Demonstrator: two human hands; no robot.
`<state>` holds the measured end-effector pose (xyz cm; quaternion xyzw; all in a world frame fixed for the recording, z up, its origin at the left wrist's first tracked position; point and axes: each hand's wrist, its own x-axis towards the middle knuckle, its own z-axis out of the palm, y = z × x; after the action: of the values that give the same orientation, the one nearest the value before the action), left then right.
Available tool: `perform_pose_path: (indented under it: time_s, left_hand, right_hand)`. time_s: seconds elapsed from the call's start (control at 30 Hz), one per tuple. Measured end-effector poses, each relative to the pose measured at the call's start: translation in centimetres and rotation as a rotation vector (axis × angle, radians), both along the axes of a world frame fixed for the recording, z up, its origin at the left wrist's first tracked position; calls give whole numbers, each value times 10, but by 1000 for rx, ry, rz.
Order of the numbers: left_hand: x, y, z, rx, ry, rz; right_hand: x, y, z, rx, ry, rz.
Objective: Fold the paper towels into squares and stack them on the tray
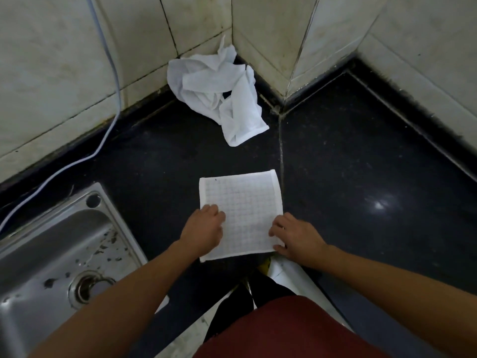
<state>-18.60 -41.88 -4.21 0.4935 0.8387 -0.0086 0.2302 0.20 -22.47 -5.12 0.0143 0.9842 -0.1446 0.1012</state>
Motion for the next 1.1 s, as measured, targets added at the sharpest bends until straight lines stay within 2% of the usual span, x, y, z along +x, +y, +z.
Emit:
perform_pose_path:
  time_s: [0.1, 0.2, 0.43, 0.6, 0.7, 0.83, 0.97, 1.1]
  left_hand:
    - [34, -15, -5, -22, -84, -53]
    - [57, -26, -13, -35, -85, -72]
    - [77, -29, -17, -95, 10, -87]
    - [79, -26, -17, -105, -6, -81]
    - [81, -28, -18, -88, -1, -72]
    - [85, -32, -19, -74, 6, -63]
    - [88, -31, -18, -3, -18, -29]
    - [71, -38, -12, 95, -99, 63]
  right_hand:
    - [17, -17, -11, 63, -78, 58]
    - [23, -23, -17, 132, -90, 79]
    - [29, -24, -5, 49, 17, 30]
    - [29, -37, -15, 250, -122, 22]
    - [26, -37, -17, 280, -81, 5]
    - [29, -32, -13, 157, 80, 32]
    - [24, -21, 11, -51, 209, -149]
    - [9, -1, 26, -169, 23, -294]
